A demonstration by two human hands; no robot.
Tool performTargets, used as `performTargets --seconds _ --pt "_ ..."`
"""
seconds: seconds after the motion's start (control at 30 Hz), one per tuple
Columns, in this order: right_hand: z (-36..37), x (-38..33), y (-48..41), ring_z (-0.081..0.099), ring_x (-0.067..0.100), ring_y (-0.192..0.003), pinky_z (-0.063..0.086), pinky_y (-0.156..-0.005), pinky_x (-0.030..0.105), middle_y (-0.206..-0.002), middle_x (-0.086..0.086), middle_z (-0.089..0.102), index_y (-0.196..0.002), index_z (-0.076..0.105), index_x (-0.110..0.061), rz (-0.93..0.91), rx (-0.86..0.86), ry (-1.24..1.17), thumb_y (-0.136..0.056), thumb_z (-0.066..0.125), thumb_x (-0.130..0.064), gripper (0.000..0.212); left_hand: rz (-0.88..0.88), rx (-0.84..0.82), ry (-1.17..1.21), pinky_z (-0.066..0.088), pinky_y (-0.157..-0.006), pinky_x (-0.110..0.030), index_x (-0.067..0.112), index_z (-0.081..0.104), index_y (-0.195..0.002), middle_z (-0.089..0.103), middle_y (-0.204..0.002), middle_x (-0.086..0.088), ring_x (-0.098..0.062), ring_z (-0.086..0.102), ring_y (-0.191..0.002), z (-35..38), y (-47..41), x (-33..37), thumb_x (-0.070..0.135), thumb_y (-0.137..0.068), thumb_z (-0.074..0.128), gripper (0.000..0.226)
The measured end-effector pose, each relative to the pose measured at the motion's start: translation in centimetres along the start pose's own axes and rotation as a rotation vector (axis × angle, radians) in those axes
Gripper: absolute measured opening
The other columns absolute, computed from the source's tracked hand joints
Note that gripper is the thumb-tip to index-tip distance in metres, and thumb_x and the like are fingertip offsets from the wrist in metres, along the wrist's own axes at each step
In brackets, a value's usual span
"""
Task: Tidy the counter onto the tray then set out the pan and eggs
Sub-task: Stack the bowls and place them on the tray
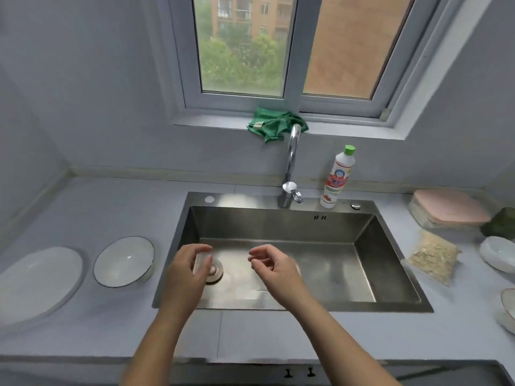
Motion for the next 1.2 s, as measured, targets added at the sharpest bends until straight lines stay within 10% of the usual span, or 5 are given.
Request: performTargets --seconds 0.3,0.63,0.83,0.93,1.2 --pt "14.4 -0.9 -6.0 0.065 0.018 -0.091 0.057 -0.082 0.035 -0.100 -0.001 0.065 -0.105 0.057 -0.033 0.166 -0.149 -0.026 -0.088 0.057 -0.025 0.019 -0.018 0.008 -0.069 0.041 -0.087 -0.026 0.023 0.064 -0.101 0.062 -0.101 0.009 -0.010 0.056 -0.098 -8.4 -7.3 -9.2 0.008 -0.090 0.060 0.019" --pt "28.1 -0.6 -7.8 0.058 0.022 -0.077 0.052 -0.063 0.033 -0.096 0.005 0.058 -0.133 0.040 -0.025 0.628 0.014 -0.237 -0.089 0.051 -0.016 0.046 -0.105 -0.495 -0.246 0.035 -0.101 -0.030 0.015 0.047 -0.135 0.047 -0.137 -0.004 -0.021 0.047 -0.124 -12.8 -15.4 -22.0 0.013 -0.090 0.058 0.046" --pt "31.0 1.3 -8.5 0.061 0.024 -0.089 0.053 -0.066 0.032 -0.096 -0.001 0.061 -0.111 0.058 -0.022 0.688 0.053 -0.084 -0.062 0.035 -0.016 0.054 -0.269 -0.700 -0.218 0.053 -0.074 -0.031 0.017 0.054 -0.127 0.061 -0.121 -0.008 -0.026 0.058 -0.103 -12.1 -14.9 -25.2 0.003 -0.085 0.045 0.045" --pt "31.7 1.0 -9.1 0.064 0.028 -0.095 0.059 -0.078 0.048 -0.105 0.005 0.063 -0.110 0.059 -0.023 0.654 0.118 -0.125 -0.060 0.032 -0.014 0.058 -0.225 -0.685 -0.186 0.048 -0.078 -0.026 0.015 0.058 -0.126 0.062 -0.120 -0.009 -0.025 0.057 -0.102 -12.9 -15.3 -25.2 -0.004 -0.082 0.041 0.051" --pt "36.9 -6.3 -10.8 0.069 0.030 -0.070 0.059 -0.058 0.033 -0.113 0.016 0.062 -0.122 0.051 -0.016 0.593 -0.024 -0.208 -0.081 0.031 -0.002 0.047 -0.225 -0.489 -0.243 0.058 -0.066 -0.038 0.018 0.061 -0.114 0.063 -0.104 -0.007 -0.027 0.059 -0.090 -21.3 -18.5 -27.6 0.005 -0.087 0.043 0.035"
Point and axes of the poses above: each hand's wrist, its own y-axis away from the middle knuckle, its own z-axis out of the palm, x = y × z, the point moved 6 cm from there along -y, towards the middle knuckle
